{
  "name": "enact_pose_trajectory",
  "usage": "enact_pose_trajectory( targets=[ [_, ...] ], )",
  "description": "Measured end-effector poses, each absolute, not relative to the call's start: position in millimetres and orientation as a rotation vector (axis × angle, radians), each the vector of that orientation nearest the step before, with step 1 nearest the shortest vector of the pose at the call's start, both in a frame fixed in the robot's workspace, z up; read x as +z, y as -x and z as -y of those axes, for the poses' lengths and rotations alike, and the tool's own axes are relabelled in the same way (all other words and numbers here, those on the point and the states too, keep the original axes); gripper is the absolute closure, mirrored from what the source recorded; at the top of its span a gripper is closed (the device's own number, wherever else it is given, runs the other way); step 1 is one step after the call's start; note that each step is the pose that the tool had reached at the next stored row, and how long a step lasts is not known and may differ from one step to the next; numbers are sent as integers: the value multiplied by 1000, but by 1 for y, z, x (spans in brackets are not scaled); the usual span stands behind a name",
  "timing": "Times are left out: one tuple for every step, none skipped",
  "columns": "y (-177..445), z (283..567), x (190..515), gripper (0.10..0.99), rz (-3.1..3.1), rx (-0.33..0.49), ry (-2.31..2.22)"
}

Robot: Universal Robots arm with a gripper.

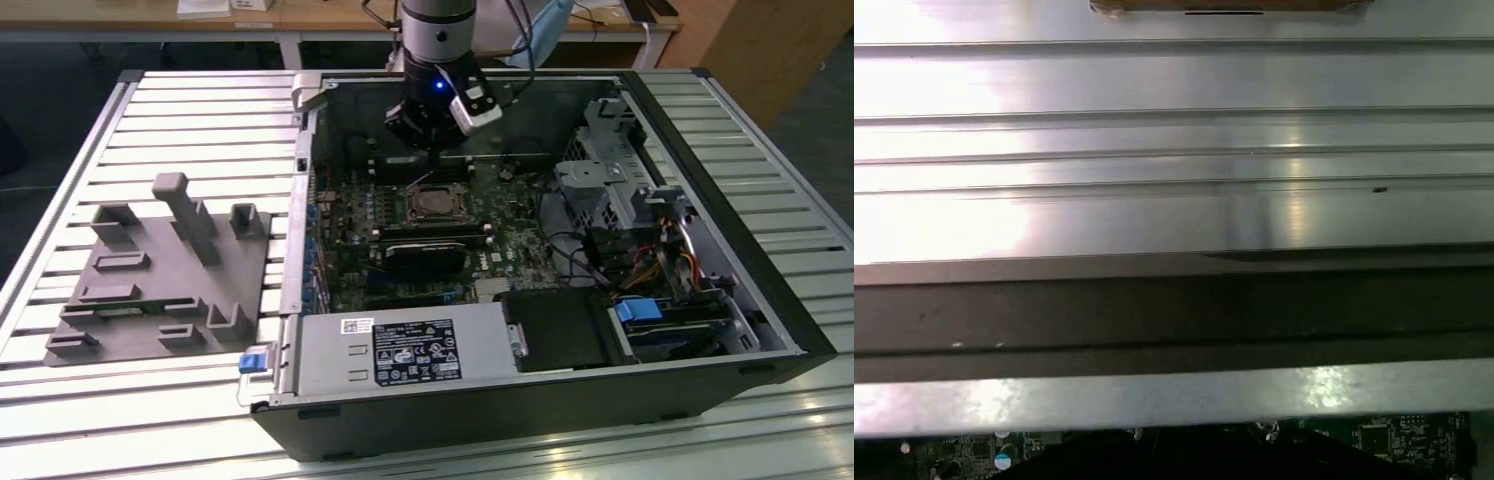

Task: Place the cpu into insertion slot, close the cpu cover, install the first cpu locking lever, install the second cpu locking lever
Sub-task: 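Install the first cpu locking lever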

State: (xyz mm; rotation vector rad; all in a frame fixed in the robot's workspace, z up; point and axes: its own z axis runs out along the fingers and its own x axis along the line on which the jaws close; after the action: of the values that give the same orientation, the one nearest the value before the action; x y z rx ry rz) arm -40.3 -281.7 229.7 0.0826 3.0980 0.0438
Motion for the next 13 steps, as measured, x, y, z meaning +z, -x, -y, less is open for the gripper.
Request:
enact_pose_trajectory(
  targets=[
    [39,282,229,980,-3098,44,-83],
    [35,281,226,980,-3098,44,-82],
    [34,281,225,980,-3098,44,-83],
    [33,281,224,980,-3098,44,-82],
    [33,281,223,980,-3098,44,-83],
    [32,281,222,980,-3098,44,-83],
    [31,281,221,980,-3098,44,-83],
    [31,281,220,980,-3098,43,-83],
    [30,281,219,980,-3098,44,-83],
    [30,281,217,980,-3098,43,-82],
    [29,281,216,980,-3098,44,-83],
    [29,281,214,980,-3098,44,-83],
    [28,281,213,980,-3098,44,-83]
  ],
)
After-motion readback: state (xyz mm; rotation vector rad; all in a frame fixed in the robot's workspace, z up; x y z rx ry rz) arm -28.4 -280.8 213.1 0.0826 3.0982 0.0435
